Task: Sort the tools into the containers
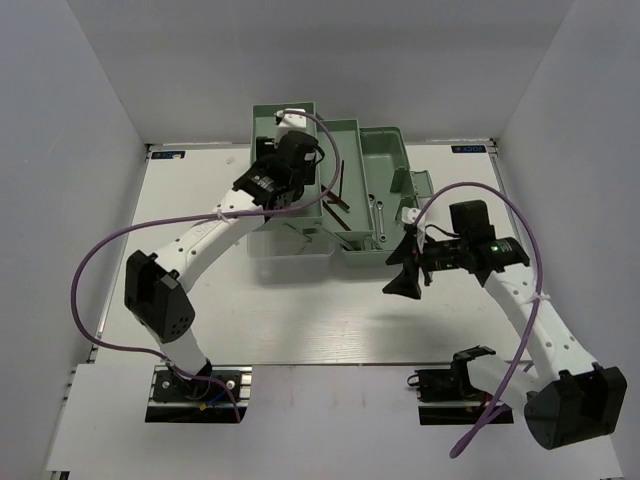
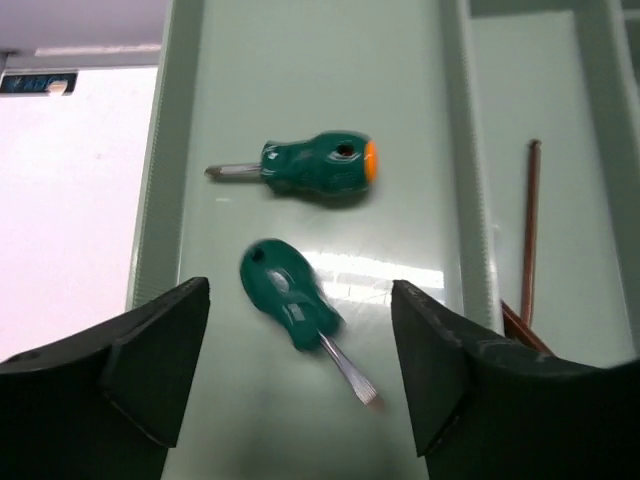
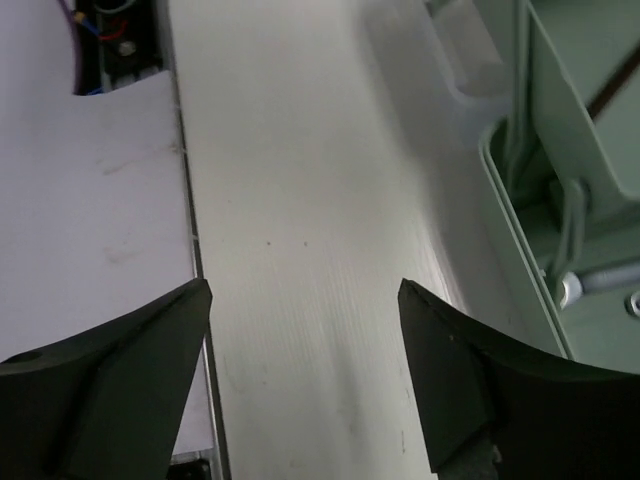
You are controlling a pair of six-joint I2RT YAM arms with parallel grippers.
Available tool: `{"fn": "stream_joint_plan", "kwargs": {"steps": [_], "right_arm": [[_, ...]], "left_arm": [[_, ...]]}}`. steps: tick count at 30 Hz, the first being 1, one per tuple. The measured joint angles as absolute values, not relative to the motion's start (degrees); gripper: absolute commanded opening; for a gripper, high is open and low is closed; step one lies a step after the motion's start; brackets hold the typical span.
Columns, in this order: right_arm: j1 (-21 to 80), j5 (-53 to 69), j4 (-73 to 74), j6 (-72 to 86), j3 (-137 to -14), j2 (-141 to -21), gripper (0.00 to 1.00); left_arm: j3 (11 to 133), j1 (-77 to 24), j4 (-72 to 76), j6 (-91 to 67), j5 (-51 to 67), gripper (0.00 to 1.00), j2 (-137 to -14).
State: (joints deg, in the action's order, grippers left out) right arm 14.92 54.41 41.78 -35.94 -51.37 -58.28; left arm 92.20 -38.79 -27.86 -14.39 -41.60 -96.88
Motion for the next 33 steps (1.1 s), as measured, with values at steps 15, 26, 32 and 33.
{"fn": "stream_joint_plan", "kwargs": {"steps": [15, 26, 32, 33], "right_arm": [[46.3, 32.2, 31.4, -45.6, -65.8, -84.7, 0.51], [60.8, 7.2, 23.0, -44.6, -81.4, -101.3, 0.57], [65.2, -3.0, 19.6, -45.1, -82.8, -108.8, 0.56], [65.3, -4.0, 19.0, -45.1, -83.1, -110.0, 0.53]], "left_arm": [[75.9, -39.5, -38.3, -21.8, -32.1, 0.59, -55.9], [39.6, -39.2, -56.3, -48.9, -29.2, 0.81, -28.5], [35.1, -39.2, -56.9, -55.4, -24.7, 0.82, -28.3], [35.1, -39.2, -56.6, -56.2, -24.3, 0.82, -28.3]]}}
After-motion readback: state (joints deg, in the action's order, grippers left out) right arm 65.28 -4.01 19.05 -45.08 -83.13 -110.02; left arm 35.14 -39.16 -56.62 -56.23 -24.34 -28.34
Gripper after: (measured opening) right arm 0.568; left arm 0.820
